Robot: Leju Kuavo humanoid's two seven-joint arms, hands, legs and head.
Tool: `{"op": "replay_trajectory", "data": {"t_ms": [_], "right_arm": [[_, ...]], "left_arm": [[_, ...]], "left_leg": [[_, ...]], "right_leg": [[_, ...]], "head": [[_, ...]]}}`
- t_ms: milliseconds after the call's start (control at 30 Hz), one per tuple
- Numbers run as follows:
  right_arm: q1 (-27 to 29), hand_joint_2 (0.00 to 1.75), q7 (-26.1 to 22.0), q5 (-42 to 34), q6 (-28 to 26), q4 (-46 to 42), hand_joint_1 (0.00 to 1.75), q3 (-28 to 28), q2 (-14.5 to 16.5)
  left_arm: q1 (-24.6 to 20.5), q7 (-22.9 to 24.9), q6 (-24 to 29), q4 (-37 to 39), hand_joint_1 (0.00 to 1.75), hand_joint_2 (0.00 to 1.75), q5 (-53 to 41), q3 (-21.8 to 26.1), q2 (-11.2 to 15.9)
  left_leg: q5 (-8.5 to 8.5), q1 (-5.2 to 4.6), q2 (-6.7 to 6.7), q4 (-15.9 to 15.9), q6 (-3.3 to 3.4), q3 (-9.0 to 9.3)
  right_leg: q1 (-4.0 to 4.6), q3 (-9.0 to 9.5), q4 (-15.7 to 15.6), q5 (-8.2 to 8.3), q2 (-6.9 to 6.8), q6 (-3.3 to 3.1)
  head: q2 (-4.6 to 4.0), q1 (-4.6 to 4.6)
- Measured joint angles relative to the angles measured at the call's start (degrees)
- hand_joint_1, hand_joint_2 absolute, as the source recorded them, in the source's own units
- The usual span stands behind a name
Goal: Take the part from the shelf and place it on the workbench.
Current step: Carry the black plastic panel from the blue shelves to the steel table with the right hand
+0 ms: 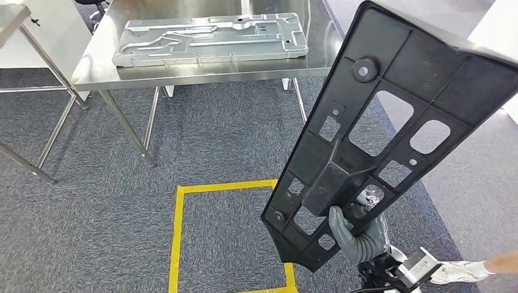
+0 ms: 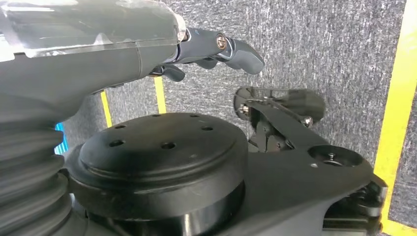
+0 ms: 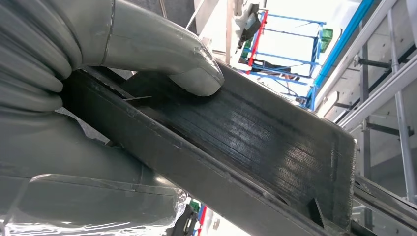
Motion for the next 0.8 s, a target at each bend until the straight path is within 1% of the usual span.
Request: {"op": "replay_trajectory", "data": {"t_ms": [33, 67, 100, 133, 167, 233, 267, 300, 333, 367, 400, 433, 467, 500, 533, 567, 600, 633, 667, 733, 767, 800], "right_arm": [[0.0, 1.75, 0.0, -0.1, 0.0, 0.0, 1.75, 0.0, 0.0], [0.0, 1.75, -0.1, -0.1, 0.0, 0.0, 1.75, 0.0, 0.0], [0.0, 1.75, -0.1, -0.2, 0.0, 0.0, 1.75, 0.0, 0.0], [0.0, 1.75, -0.1, -0.3, 0.0, 0.0, 1.75, 0.0, 0.0], [0.0, 1.75, -0.2, -0.4, 0.0, 0.0, 1.75, 0.0, 0.0], [0.1, 1.75, -0.2, -0.5, 0.0, 0.0, 1.75, 0.0, 0.0], [0.0, 1.75, -0.2, -0.6, 0.0, -0.1, 1.75, 0.0, -0.1], [0.0, 1.75, -0.2, -0.7, 0.0, -0.1, 1.75, 0.0, -0.1], [0.0, 1.75, -0.2, -0.7, 0.0, -0.1, 1.75, 0.0, -0.2], [0.1, 1.75, -0.2, -0.8, 0.0, -0.2, 1.75, 0.0, -0.2], [0.1, 1.75, -0.3, -0.8, 0.0, -0.2, 1.75, 0.0, -0.2], [0.2, 1.75, -0.3, -0.8, 0.0, -0.2, 1.75, 0.0, -0.3], [0.3, 1.75, -0.3, -0.9, -0.1, -0.2, 1.75, 0.0, -0.3], [0.3, 1.75, -0.3, -0.9, -0.1, -0.2, 1.75, 0.0, -0.3], [0.3, 1.75, -0.3, -0.9, -0.1, -0.2, 1.75, 0.0, -0.3], [0.3, 1.75, -0.3, -0.9, -0.1, -0.2, 1.75, 0.0, -0.3], [0.3, 1.75, -0.3, -0.9, -0.1, -0.2, 1.75, 0.0, -0.3], [0.3, 1.75, -0.3, -0.9, -0.1, -0.3, 1.75, 0.0, -0.3], [0.3, 1.75, -0.3, -0.9, -0.1, -0.3, 1.75, 0.0, -0.3], [0.3, 1.75, -0.2, -0.9, -0.1, -0.4, 1.75, 0.0, -0.3], [0.3, 1.75, -0.2, -0.9, -0.1, -0.4, 1.75, 0.0, -0.3], [0.3, 1.75, -0.3, -0.9, -0.1, -0.4, 1.75, 0.0, -0.4]], "left_arm": [[0.0, 0.0, 0.0, 0.0, 0.0, 1.75, 0.0, 0.0, 0.0], [0.0, 0.0, 0.0, 0.0, 0.0, 1.75, 0.0, 0.0, 0.0], [-0.1, 0.0, 0.0, 0.0, 0.0, 1.75, 0.0, 0.0, 0.0], [-0.1, 0.0, 0.0, 0.0, 0.0, 1.75, 0.1, -0.1, 0.1], [0.0, 0.0, 0.0, 0.0, 0.0, 1.75, 0.1, -0.1, 0.1], [0.1, 0.0, 0.0, 0.0, 0.0, 1.75, 0.2, -0.2, 0.0], [0.1, 0.0, 0.0, 0.0, 0.0, 1.75, 0.2, -0.3, 0.0], [0.0, 0.0, 0.1, 0.0, 0.0, 1.75, 0.2, -0.4, 0.0], [-0.1, -0.1, 0.1, 0.0, 0.0, 1.75, 0.2, -0.5, 0.0], [-0.1, -0.1, 0.1, 0.0, 0.0, 1.75, 0.2, -0.5, 0.0], [-0.1, -0.1, 0.1, 0.0, 0.0, 1.75, 0.2, -0.6, 0.0], [-0.1, -0.1, 0.1, 0.0, 0.0, 1.75, 0.2, -0.6, 0.0], [0.0, -0.1, 0.1, 0.0, 0.0, 1.75, 0.2, -0.7, 0.0], [0.0, -0.1, 0.1, 0.0, 0.0, 1.75, 0.2, -0.7, 0.0], [0.0, -0.1, 0.1, 0.0, 0.0, 1.75, 0.2, -0.8, 0.0], [0.0, -0.1, 0.1, 0.0, 0.0, 1.75, 0.2, -0.8, 0.0], [-0.1, -0.1, 0.1, 0.0, 0.0, 1.75, 0.2, -0.8, 0.0], [-0.1, -0.2, 0.1, 0.0, 0.0, 1.75, 0.2, -0.9, 0.0], [-0.1, -0.2, 0.1, 0.0, 0.0, 1.75, 0.2, -0.9, 0.0], [-0.2, -0.2, 0.1, 0.0, 0.0, 1.75, 0.2, -0.9, 0.0], [-0.2, -0.1, 0.1, 0.0, 0.0, 1.75, 0.2, -0.9, 0.0], [-0.3, -0.1, 0.1, 0.0, 0.0, 1.75, 0.2, -0.9, 0.1]], "left_leg": [[2.22, 0.01, 0.0, -4.3, 0.18, 1.88], [3.77, -0.08, -0.01, -8.2, 0.41, 3.67], [4.63, -0.16, -0.03, -10.9, 0.71, 4.91], [4.77, -0.26, -0.06, -12.3, 1.03, 5.5], [4.56, -0.4, -0.1, -12.5, 1.35, 5.59], [4.67, -0.34, -0.11, -12.8, 2.1, 5.78], [4.73, -0.28, -0.09, -13.0, 2.49, 5.95], [4.79, -0.17, -0.07, -13.3, 2.81, 6.12], [4.76, -0.17, -0.05, -13.3, 3.03, 6.21], [4.67, -0.22, -0.04, -13.3, 3.22, 6.23], [4.59, -0.27, -0.03, -13.3, 3.32, 6.27], [4.46, -0.32, -0.05, -13.3, 3.37, 6.39], [4.31, -0.36, -0.1, -13.3, 3.37, 6.59], [4.11, -0.38, -0.16, -13.3, 3.31, 6.89], [3.87, -0.4, -0.22, -13.3, 3.19, 7.24], [3.62, -0.5, -0.26, -13.3, 3.01, 7.52], [3.39, -0.6, -0.28, -13.2, 2.75, 7.67], [3.2, -0.68, -0.28, -13.2, 2.47, 7.71], [3.06, -0.73, -0.27, -13.2, 2.17, 7.71], [2.74, -0.7, -0.22, -13.2, 1.56, 7.86], [2.21, -0.68, -0.2, -12.5, 1.28, 7.73], [1.15, -0.66, -0.18, -10.7, 1.03, 7.03]], "right_leg": [[0.0, 0.27, 0.0, -0.22, 0.06, 0.17], [0.11, 0.44, 0.2, -0.46, 0.1, 0.42], [0.2, 0.51, 0.2, -0.62, 0.13, 0.7], [0.31, 0.51, 0.3, -0.74, 0.14, 1.02], [0.36, 0.46, 0.3, -0.78, 0.14, 1.34], [0.18, 0.52, 0.4, -1.06, 0.1, 2.03], [0.08, 0.19, 1.3, -1.68, 0.06, 2.33], [0.02, -0.77, 3.4, -2.9, 0.02, 2.59], [-0.03, -2.42, 6.7, -4.55, -0.02, 2.76], [-0.03, -4.66, 10.8, -6.32, -0.02, 2.88], [-0.05, -6.85, 14.6, -7.57, -0.02, 2.97], [-0.05, -8.32, 16.8, -7.7, -0.02, 2.99], [-0.04, -8.7, 16.8, -6.64, -0.03, 2.93], [-0.03, -7.84, 14.4, -4.54, -0.03, 2.78], [0.01, -6.1, 10.4, -1.97, -0.04, 2.52], [0.16, -4.25, 6.3, -0.16, -0.07, 2.2], [0.3, -2.89, 3.2, 0.98, -0.08, 1.9], [0.46, -2.17, 1.4, 1.35, -0.06, 1.64], [0.62, -2.02, 0.9, 1.08, -0.02, 1.42], [0.45, -1.85, 0.5, 1.06, 0.05, 0.92], [0.29, -1.56, 0.3, 1.02, 0.03, 0.6], [0.11, -1.24, 0.0, 0.99, -0.03, 0.31]], "head": [[0.0, 0.01], [0.0, 0.01], [0.0, 0.01], [0.0, 0.01], [0.0, 0.01], [0.0, 0.01], [0.0, 0.01], [0.0, 0.02], [0.0, 0.02], [0.0, 0.02], [0.0, 0.02], [0.0, 0.02], [0.0, 0.02], [0.0, 0.02], [0.0, 0.02], [0.0, 0.02], [0.0, 0.02], [0.0, 0.02], [0.0, 0.01], [0.0, 0.01], [0.0, 0.01], [0.0, 0.01]]}}
